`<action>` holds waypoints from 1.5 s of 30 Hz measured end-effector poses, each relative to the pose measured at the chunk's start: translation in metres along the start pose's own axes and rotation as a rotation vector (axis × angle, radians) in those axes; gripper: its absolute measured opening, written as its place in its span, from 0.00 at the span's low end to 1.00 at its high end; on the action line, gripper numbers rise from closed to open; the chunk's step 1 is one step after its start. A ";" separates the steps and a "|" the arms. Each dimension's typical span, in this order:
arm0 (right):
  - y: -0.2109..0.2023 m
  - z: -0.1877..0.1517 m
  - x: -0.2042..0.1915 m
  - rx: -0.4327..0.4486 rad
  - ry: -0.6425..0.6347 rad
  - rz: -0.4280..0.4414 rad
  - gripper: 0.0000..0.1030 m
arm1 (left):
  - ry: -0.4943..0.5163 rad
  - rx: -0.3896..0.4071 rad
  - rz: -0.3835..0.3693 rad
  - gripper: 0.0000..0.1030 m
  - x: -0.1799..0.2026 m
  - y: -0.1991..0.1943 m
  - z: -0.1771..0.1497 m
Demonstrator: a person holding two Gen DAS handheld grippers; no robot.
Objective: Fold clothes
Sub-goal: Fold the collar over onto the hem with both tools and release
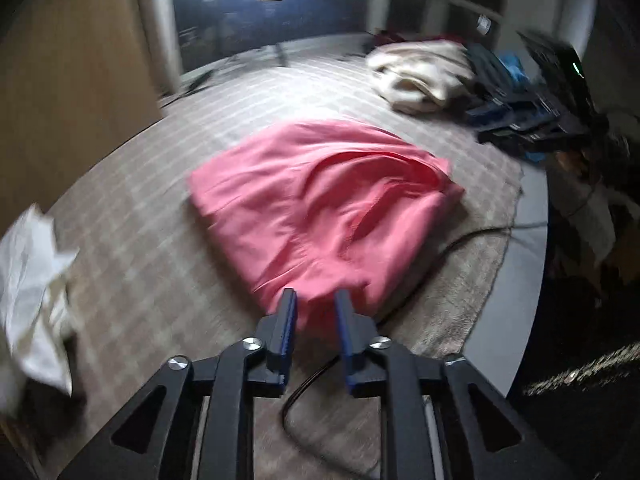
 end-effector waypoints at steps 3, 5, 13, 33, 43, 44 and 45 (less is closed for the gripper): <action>0.017 -0.002 -0.024 -0.030 -0.108 -0.006 0.39 | 0.097 -0.028 0.002 0.23 0.013 0.014 0.008; 0.027 -0.004 -0.038 -0.046 -0.155 0.003 0.39 | 0.129 -0.048 0.002 0.24 0.016 0.025 0.011; 0.054 0.002 -0.048 -0.089 -0.240 0.036 0.38 | 0.042 -0.016 -0.063 0.06 -0.005 0.028 0.019; 0.054 0.013 -0.024 -0.126 -0.180 0.111 0.04 | -0.026 0.007 -0.067 0.05 -0.026 0.013 0.020; 0.053 0.008 -0.035 -0.234 -0.207 0.161 0.08 | -0.006 -0.080 -0.140 0.07 -0.013 0.020 0.010; 0.060 0.002 -0.039 -0.281 -0.238 0.140 0.08 | -0.001 -0.110 -0.141 0.08 -0.010 0.024 0.008; 0.059 -0.003 -0.043 -0.301 -0.268 0.139 0.08 | -0.004 -0.121 -0.152 0.08 -0.008 0.023 0.007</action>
Point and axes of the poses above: each gripper's, at about its wrist camera, not at the fingertips, and y roughly the way its jaws point, x to its right, z to its top, the point moved 1 cm from there along y, roughly the way its jaws point, and after that the axes turned 7 degrees about y, right-handed, at the moved point
